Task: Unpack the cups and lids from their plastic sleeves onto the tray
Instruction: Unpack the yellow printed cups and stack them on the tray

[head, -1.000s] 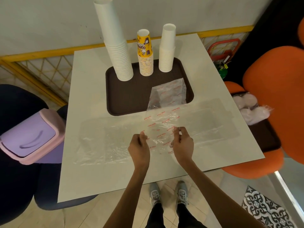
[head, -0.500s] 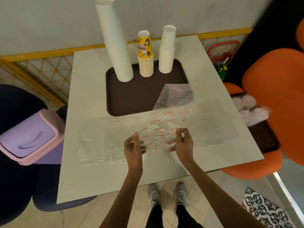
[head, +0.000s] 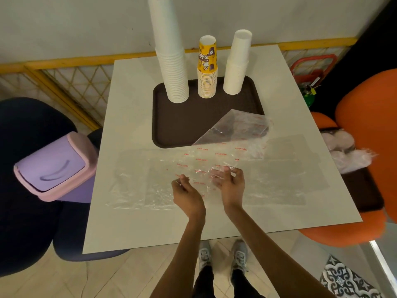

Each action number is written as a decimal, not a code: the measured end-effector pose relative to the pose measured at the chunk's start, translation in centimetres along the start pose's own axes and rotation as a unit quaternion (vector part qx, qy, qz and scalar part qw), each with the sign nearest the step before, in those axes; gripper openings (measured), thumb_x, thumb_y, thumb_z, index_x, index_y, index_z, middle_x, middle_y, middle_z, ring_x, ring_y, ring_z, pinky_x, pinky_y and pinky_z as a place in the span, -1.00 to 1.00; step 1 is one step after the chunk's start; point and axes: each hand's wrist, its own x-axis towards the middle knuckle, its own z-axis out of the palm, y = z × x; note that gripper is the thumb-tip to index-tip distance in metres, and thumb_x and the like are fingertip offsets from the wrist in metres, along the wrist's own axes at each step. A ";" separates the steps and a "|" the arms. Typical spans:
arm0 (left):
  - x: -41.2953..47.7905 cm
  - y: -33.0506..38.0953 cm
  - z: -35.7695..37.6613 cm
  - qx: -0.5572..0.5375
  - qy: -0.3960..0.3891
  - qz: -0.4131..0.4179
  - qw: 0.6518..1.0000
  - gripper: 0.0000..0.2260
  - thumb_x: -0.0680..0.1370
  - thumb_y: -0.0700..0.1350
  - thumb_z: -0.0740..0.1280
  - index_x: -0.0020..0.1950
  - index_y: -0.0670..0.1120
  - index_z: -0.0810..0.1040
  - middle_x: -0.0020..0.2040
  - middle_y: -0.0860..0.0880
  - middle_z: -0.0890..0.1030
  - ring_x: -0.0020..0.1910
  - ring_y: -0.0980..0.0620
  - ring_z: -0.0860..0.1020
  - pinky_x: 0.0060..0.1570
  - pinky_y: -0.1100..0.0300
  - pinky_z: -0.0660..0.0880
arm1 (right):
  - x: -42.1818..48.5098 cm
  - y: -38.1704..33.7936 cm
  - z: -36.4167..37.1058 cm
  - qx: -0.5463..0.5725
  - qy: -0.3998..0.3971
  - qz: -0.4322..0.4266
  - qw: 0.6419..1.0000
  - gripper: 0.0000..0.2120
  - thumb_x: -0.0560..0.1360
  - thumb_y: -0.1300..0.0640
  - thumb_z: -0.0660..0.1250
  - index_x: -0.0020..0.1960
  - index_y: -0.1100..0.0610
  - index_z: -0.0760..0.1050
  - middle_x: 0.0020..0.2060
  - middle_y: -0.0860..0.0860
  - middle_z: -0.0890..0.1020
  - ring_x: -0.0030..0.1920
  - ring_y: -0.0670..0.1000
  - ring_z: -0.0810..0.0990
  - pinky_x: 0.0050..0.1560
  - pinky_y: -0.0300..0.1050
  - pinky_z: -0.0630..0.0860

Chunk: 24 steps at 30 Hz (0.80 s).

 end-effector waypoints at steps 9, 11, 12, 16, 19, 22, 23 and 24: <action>2.6 -3.4 -2.0 0.072 -0.068 0.067 0.993 -0.85 0.63 -0.03 0.17 -0.04 -0.08 0.44 -0.41 0.02 0.50 -0.46 -0.04 0.43 -0.40 0.07 0.40 | 2.2 -1.4 -1.1 0.051 -0.043 0.096 0.993 -0.68 0.59 0.06 0.22 0.29 0.15 0.30 0.10 0.17 0.61 -0.02 0.16 0.65 -0.14 -0.14 0.61; 3.2 -3.8 -2.3 0.077 -0.072 0.051 0.993 -0.82 0.64 0.02 0.16 0.00 -0.06 0.45 -0.40 -0.07 0.54 -0.44 -0.09 0.50 -0.36 0.03 0.47 | 2.9 -1.4 -1.1 0.034 -0.050 0.079 0.995 -0.73 0.60 0.11 0.22 0.27 0.12 0.31 0.10 0.21 0.62 0.00 0.17 0.65 -0.11 -0.16 0.60; 3.5 -3.7 -2.3 0.066 -0.071 0.037 0.995 -0.81 0.64 0.02 0.14 0.01 -0.07 0.45 -0.39 -0.08 0.55 -0.44 -0.09 0.51 -0.36 0.05 0.48 | 3.1 -1.3 -1.0 0.023 -0.057 0.070 0.996 -0.77 0.60 0.18 0.22 0.24 0.11 0.34 0.07 0.23 0.63 -0.01 0.17 0.66 -0.12 -0.19 0.60; 4.8 -2.2 -1.9 0.024 -0.053 0.023 0.998 -0.80 0.67 -0.14 0.07 0.00 -0.16 0.45 -0.36 -0.11 0.50 -0.47 -0.02 0.45 -0.51 0.23 0.41 | 3.9 -1.5 -0.9 -0.018 -0.080 0.059 0.995 -0.79 0.53 0.26 0.32 0.14 0.09 0.46 0.14 0.20 0.61 0.03 0.03 0.65 -0.18 -0.28 0.59; 5.7 -1.7 -1.7 0.051 -0.038 0.067 0.996 -0.79 0.66 -0.18 0.07 -0.01 -0.18 0.47 -0.23 -0.13 0.55 -0.43 0.02 0.46 -0.49 0.37 0.38 | 5.7 -3.8 -1.4 0.065 -0.089 0.121 0.986 -0.72 0.62 0.08 0.18 0.26 0.18 0.42 0.26 0.20 0.51 -0.01 -0.10 0.61 -0.18 -0.32 0.58; 6.3 -1.9 -2.1 0.073 -0.036 0.087 0.993 -0.79 0.66 -0.20 0.07 0.01 -0.21 0.49 -0.19 -0.16 0.56 -0.42 0.04 0.45 -0.50 0.40 0.35 | 7.7 -7.0 -2.9 0.209 -0.091 0.130 0.965 -0.52 0.58 -0.15 0.14 0.40 0.08 0.27 0.20 0.20 0.53 0.11 0.15 0.59 -0.11 -0.09 0.59; 6.5 -2.1 -2.3 0.086 -0.036 0.096 0.991 -0.79 0.65 -0.22 0.08 0.02 -0.22 0.50 -0.19 -0.15 0.57 -0.41 0.03 0.45 -0.50 0.38 0.34 | 8.2 -8.1 -3.3 0.187 -0.102 0.109 0.971 -0.43 0.54 -0.21 0.20 0.42 0.08 0.24 0.18 0.19 0.56 0.13 0.15 0.59 -0.05 -0.06 0.56; 6.6 -2.3 -2.5 0.098 -0.037 0.107 0.989 -0.79 0.65 -0.24 0.08 0.02 -0.23 0.50 -0.19 -0.13 0.57 -0.41 0.01 0.45 -0.46 0.31 0.36 | 8.5 -8.9 -3.6 0.143 -0.109 0.083 0.980 -0.40 0.52 -0.21 0.23 0.42 0.11 0.25 0.14 0.17 0.59 0.07 0.09 0.62 -0.02 -0.06 0.55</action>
